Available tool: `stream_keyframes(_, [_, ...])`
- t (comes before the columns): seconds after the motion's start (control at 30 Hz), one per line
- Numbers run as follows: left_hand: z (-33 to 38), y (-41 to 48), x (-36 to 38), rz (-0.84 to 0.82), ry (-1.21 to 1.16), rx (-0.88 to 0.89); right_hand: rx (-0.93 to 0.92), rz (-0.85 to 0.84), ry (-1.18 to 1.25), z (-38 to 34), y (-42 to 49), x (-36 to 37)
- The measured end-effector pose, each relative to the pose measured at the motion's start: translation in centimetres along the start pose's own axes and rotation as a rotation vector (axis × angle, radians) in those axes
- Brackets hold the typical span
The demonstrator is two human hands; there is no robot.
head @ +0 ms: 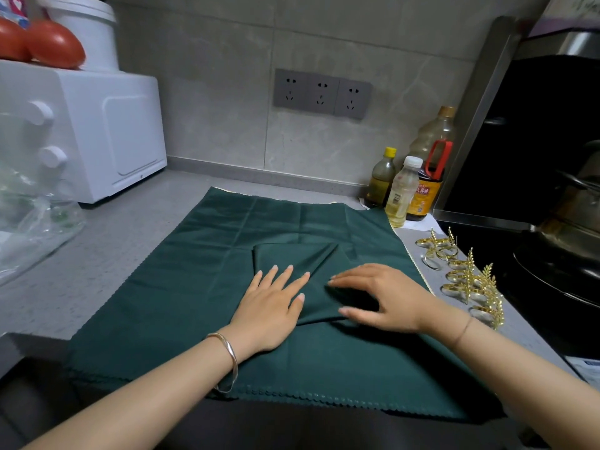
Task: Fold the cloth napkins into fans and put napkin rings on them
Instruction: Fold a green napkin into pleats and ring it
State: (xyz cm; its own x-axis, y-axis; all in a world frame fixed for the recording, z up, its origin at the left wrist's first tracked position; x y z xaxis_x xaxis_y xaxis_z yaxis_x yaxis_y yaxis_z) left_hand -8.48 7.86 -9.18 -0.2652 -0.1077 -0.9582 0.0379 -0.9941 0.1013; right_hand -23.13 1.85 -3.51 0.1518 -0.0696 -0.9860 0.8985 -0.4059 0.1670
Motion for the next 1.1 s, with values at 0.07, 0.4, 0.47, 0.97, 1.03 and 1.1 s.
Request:
stream_keyframes(0.07, [0.0,-0.1,-0.1,0.0,-0.012,0.001,-0.002,-0.045,-0.069,0.4,-0.8,0.6])
stream_keyframes(0.4, [0.0,-0.2,-0.5,0.006,-0.086,-0.001,0.298,0.006,0.611,5.3,0.6,1.5])
stream_keyframes(0.47, [0.0,-0.2,-0.4,-0.009,-0.135,-0.022,0.317,0.014,0.691,5.6,1.2,1.5])
stream_keyframes(0.97, [-0.3,0.1,-0.2,-0.038,-0.17,-0.031,0.588,0.126,0.682,6.8,3.3,2.7])
stream_keyframes(1.03, [-0.3,0.2,-0.3,-0.036,-0.17,-0.034,0.606,0.113,0.643,6.8,3.4,2.6])
stream_keyframes(1.1, [-0.3,0.5,-0.3,-0.055,-0.174,-0.034,0.615,0.096,0.603,6.9,3.6,2.6])
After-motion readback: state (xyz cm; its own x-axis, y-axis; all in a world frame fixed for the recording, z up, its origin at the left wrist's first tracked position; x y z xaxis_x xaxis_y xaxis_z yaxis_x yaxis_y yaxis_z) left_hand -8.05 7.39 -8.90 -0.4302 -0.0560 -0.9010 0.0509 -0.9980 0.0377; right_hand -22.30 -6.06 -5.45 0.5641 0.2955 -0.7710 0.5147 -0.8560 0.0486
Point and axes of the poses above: each hand's wrist, its own y-axis towards the middle knuckle, its own x-axis out of the palm, z = x × y, the point moved 7 cm from there along y, towards the middle knuckle, and after that the axes turned 2 degrees about x, right-handed, at the moved point
